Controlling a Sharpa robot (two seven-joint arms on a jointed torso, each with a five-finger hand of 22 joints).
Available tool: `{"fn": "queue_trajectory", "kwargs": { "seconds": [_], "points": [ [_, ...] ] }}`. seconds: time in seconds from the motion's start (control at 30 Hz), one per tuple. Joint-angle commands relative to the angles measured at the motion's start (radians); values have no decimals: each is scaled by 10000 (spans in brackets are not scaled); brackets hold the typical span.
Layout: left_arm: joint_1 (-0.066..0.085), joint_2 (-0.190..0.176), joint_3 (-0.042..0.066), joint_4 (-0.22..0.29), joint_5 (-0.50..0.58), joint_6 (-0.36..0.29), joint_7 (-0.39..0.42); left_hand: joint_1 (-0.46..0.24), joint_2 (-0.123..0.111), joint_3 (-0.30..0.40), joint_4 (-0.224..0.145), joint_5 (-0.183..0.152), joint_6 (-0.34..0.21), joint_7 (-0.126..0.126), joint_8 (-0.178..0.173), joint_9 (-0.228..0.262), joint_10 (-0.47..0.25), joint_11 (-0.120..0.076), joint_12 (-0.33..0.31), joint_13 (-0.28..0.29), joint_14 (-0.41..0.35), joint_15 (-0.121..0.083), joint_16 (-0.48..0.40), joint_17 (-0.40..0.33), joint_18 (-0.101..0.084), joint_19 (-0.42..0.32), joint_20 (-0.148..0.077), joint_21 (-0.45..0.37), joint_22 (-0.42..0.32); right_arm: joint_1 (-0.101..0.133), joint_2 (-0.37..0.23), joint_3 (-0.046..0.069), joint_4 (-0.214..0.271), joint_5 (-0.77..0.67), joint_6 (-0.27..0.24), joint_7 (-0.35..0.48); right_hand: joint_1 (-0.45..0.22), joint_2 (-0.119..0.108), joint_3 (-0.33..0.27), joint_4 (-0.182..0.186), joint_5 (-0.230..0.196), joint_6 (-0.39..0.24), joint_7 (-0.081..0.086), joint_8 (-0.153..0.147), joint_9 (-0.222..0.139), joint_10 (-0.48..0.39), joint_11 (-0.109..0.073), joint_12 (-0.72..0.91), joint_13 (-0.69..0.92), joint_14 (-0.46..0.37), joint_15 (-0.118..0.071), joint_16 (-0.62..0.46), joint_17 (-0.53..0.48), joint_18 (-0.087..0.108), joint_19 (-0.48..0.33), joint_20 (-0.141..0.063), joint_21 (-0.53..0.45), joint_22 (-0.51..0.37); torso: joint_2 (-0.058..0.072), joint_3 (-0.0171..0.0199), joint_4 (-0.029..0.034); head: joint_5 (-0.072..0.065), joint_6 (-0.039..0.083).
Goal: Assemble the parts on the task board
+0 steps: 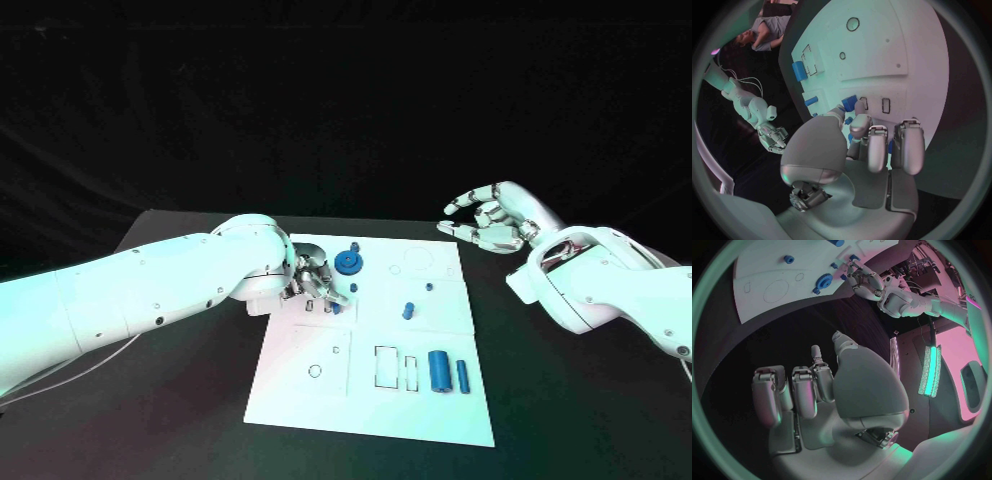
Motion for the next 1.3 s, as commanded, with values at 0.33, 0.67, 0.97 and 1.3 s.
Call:
{"fn": "queue_trajectory", "kwargs": {
  "seconds": [0.33,0.67,0.97,1.3],
  "points": [
    [18,-70,0,92,626,-69,193,811,-531,3046,-73,1,-169,24,-65,440,-25,-135,-65,34,1018,-98,65,2491,-102,12,-50,35,730,-18,-1,-1,3,-34,129,-19,39,62,-49,-4,60,49,-9,54,14,6,-33,-25,1078,900,-42,-57,2063,-11,734,-11,-47,2320,4,11,-20,4,3],
    [15,-216,3,265,851,-359,243,544,-1104,5378,-543,-22,-319,50,205,1042,27,-52,-90,52,1023,-47,73,2509,-105,6,-13,42,769,-28,-16,-1,-6,-34,117,-12,47,61,-47,-5,90,50,-10,55,13,9,-35,-23,1080,896,-43,-64,2044,-9,729,-13,-56,2314,9,13,2,-4,2],
    [7,-429,5,607,42,-934,495,313,-1498,6352,-1156,-22,-328,55,331,1344,113,-62,-62,110,1039,-56,100,2558,-124,71,-21,89,876,-39,-43,-1,-6,-34,98,6,46,61,-48,-3,94,51,-10,55,13,10,-35,-22,1081,895,-43,-65,2042,-8,727,-13,-59,2313,6,10,5,10,-1],
    [-54,-710,0,1037,-932,-1583,649,183,-1742,6823,-1511,-15,-254,51,386,1496,206,-75,-10,185,1056,-65,128,2609,-134,105,-32,115,933,-44,-91,-1,9,-34,63,23,21,67,-54,13,111,55,-9,57,14,16,-34,-16,1087,895,-44,-66,2041,-5,720,-15,-70,2305,4,11,11,9,-36]
  ]
}}
